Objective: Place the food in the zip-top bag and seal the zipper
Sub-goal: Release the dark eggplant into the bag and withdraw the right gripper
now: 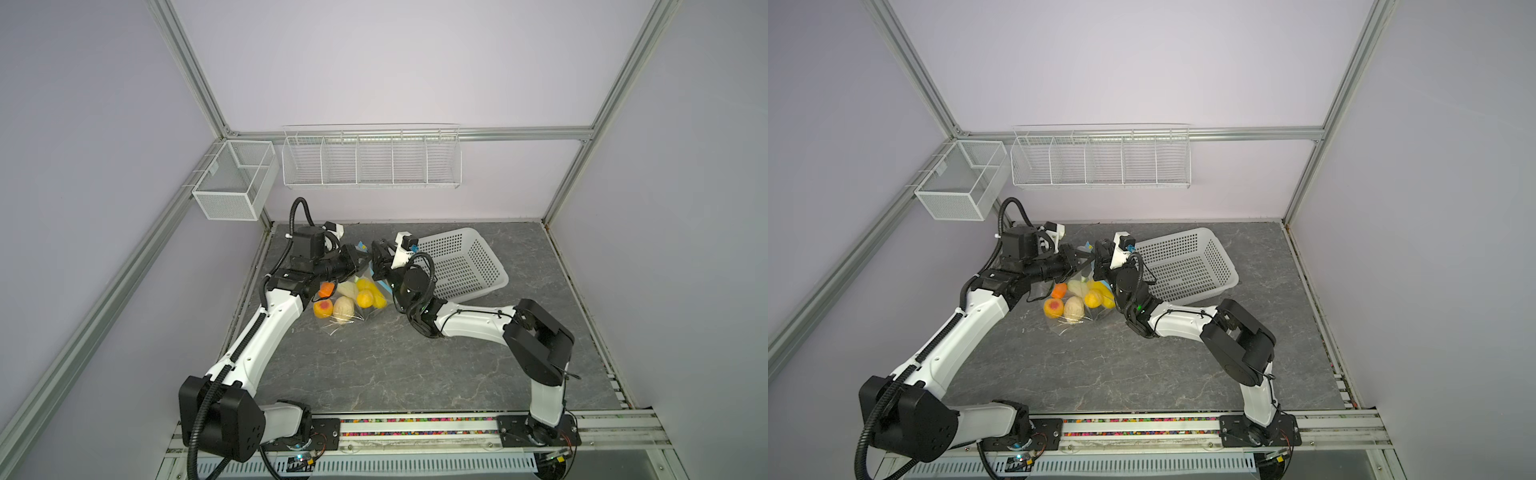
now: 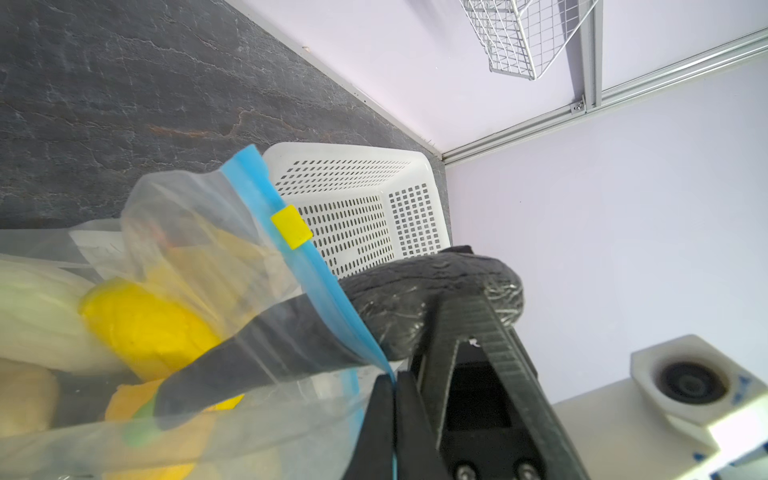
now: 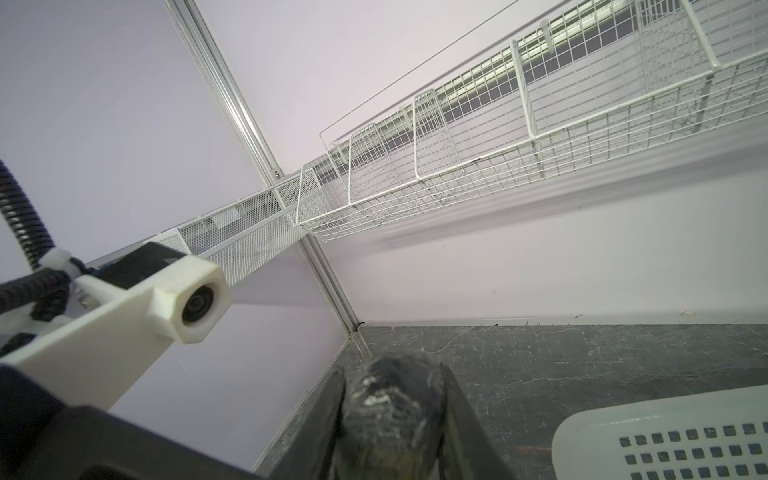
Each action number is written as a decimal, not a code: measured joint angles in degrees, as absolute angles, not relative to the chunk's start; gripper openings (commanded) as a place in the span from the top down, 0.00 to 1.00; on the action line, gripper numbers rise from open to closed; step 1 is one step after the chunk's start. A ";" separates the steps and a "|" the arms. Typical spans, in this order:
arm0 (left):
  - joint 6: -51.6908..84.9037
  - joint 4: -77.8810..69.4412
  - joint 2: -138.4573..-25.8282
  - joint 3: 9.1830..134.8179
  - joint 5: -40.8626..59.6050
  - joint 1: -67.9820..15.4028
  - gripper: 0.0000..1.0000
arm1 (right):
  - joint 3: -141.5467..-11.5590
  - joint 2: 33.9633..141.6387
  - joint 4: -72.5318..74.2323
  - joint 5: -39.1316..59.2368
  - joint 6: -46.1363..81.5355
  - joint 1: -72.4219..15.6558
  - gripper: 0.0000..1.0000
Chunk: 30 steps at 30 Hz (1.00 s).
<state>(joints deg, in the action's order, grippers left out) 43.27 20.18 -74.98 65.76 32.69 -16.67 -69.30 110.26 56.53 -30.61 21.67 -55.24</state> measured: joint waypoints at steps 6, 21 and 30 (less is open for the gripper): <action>43.29 19.94 -74.98 65.76 32.86 -16.58 1.00 | -68.79 110.26 55.09 -30.46 23.66 -55.24 0.63; 44.45 18.15 -74.98 65.28 33.52 -15.07 1.00 | -70.13 105.67 40.32 -26.52 25.54 -53.54 0.21; 44.53 17.87 -74.41 63.40 33.50 -14.57 1.00 | -65.67 90.72 32.64 -7.60 23.90 -45.52 0.25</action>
<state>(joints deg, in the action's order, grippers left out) 44.53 17.87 -74.41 63.40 33.50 -14.57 -65.67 90.72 32.64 -7.60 23.90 -45.52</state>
